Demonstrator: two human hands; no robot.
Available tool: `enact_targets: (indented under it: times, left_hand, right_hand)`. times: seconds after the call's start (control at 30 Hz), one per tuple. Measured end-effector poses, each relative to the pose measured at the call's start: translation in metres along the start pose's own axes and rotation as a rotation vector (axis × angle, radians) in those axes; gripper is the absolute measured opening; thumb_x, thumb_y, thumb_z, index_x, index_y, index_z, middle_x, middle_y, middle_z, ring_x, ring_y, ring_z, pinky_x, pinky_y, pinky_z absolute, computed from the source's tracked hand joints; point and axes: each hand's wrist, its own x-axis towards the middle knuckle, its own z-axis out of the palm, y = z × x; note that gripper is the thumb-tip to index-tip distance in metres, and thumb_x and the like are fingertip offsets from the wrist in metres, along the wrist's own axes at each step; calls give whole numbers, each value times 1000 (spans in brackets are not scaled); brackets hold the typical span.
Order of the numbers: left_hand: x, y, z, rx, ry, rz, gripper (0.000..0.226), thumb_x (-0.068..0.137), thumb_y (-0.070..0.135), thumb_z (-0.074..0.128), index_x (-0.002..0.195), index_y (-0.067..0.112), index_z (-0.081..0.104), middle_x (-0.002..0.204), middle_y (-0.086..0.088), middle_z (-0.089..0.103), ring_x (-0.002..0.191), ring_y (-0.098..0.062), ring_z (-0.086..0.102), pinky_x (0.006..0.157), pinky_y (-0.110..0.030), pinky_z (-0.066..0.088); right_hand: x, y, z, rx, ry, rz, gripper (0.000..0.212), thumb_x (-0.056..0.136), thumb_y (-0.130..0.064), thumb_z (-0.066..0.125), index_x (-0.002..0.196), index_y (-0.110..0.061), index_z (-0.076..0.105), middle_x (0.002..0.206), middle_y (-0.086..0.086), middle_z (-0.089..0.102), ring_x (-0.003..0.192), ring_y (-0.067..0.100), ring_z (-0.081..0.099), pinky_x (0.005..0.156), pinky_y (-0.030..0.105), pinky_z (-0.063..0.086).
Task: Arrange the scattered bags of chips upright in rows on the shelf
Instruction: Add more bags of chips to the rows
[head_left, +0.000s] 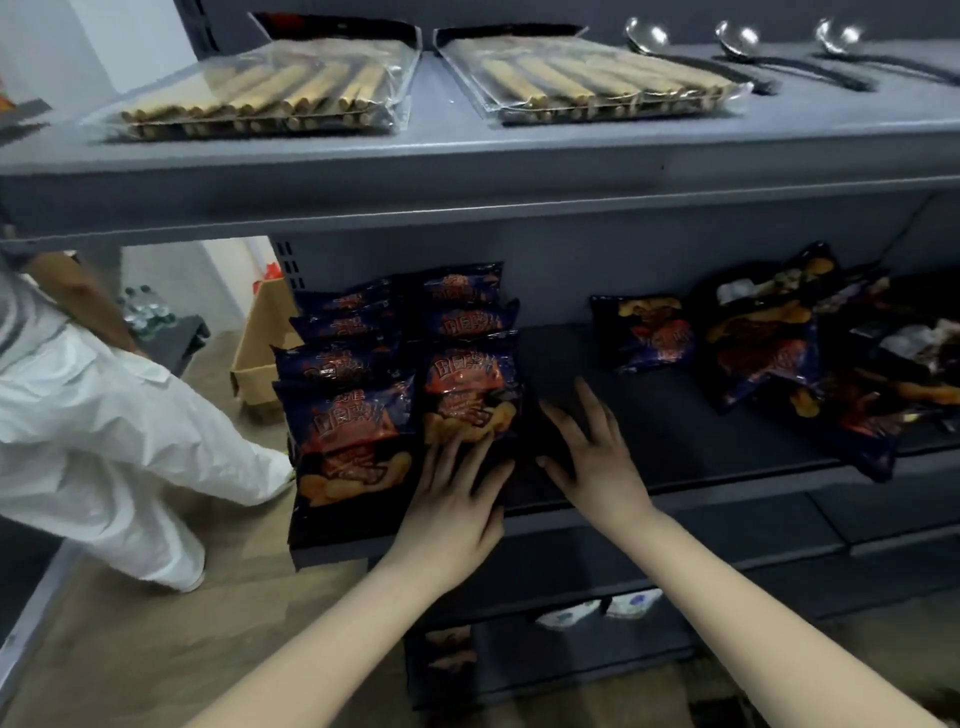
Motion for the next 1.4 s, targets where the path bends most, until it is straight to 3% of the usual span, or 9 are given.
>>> enact_targets:
  times: [0.17, 0.33, 0.5, 0.63, 0.77, 0.9, 1.17, 1.3, 1.4]
  left_hand:
    - [14, 22, 17, -131, -69, 70, 47, 83, 26, 65, 127, 12, 58, 142, -15, 45, 133, -41, 36, 108, -56, 26]
    - [40, 49, 31, -178, -83, 126, 48, 83, 28, 65, 127, 13, 57, 140, -14, 47, 130, -40, 40, 106, -58, 32]
    - [76, 65, 41, -176, -59, 63, 47, 86, 28, 63, 129, 13, 54, 142, -15, 44, 131, -42, 37, 107, -58, 30]
    - [108, 85, 47, -181, -79, 26, 47, 91, 32, 53, 136, 17, 48, 148, -12, 36, 136, -39, 30, 112, -55, 23]
    - [142, 105, 49, -182, -55, 14, 47, 89, 30, 57, 134, 16, 50, 146, -13, 39, 133, -40, 35, 108, -54, 30]
    - [173, 124, 49, -177, -66, 30, 50, 91, 33, 53, 137, 17, 46, 149, -11, 34, 136, -36, 30, 107, -55, 30]
    - [217, 159, 55, -199, -38, 88, 56, 86, 33, 60, 137, 13, 46, 144, -11, 42, 130, -32, 42, 105, -53, 34]
    - [228, 176, 63, -256, -45, 109, 61, 89, 37, 55, 142, 15, 38, 148, -5, 37, 134, -21, 37, 109, -46, 31]
    - [230, 185, 69, -284, -73, 104, 64, 90, 40, 53, 145, 17, 29, 150, -3, 34, 137, -17, 32, 112, -43, 27]
  right_hand:
    - [-34, 21, -22, -89, 32, 113, 62, 90, -34, 61, 145, -25, 35, 158, 11, 10, 142, 40, 15, 111, 50, 26]
    - [-41, 59, -54, -135, 51, 205, 62, 90, -36, 60, 146, -25, 34, 158, 10, 10, 143, 38, 12, 113, 50, 25]
    - [-33, 89, -75, -161, 70, 166, 62, 89, -33, 63, 144, -22, 37, 158, 8, 10, 144, 35, 10, 115, 46, 22]
    - [-28, 118, -94, -212, 53, 117, 59, 89, -32, 64, 142, -21, 41, 157, 10, 15, 144, 36, 13, 113, 52, 26]
    - [-13, 145, -116, -216, 149, 94, 58, 83, -27, 71, 136, -17, 50, 152, 15, 29, 139, 42, 26, 107, 54, 33]
    - [2, 172, -132, -205, 202, 101, 58, 80, -25, 73, 133, -14, 51, 149, 18, 32, 137, 45, 27, 107, 58, 33]
    - [14, 216, -148, -243, 30, 151, 73, 85, -41, 65, 146, -35, 26, 158, 4, -6, 142, 44, 2, 113, 56, 23]
    - [20, 227, -153, -187, -52, 89, 70, 88, -40, 61, 146, -41, 23, 157, 0, -16, 143, 39, 9, 110, 49, 33]
    - [21, 231, -152, -150, -37, 47, 61, 90, -34, 59, 144, -37, 31, 158, 1, -14, 142, 37, 16, 106, 44, 39]
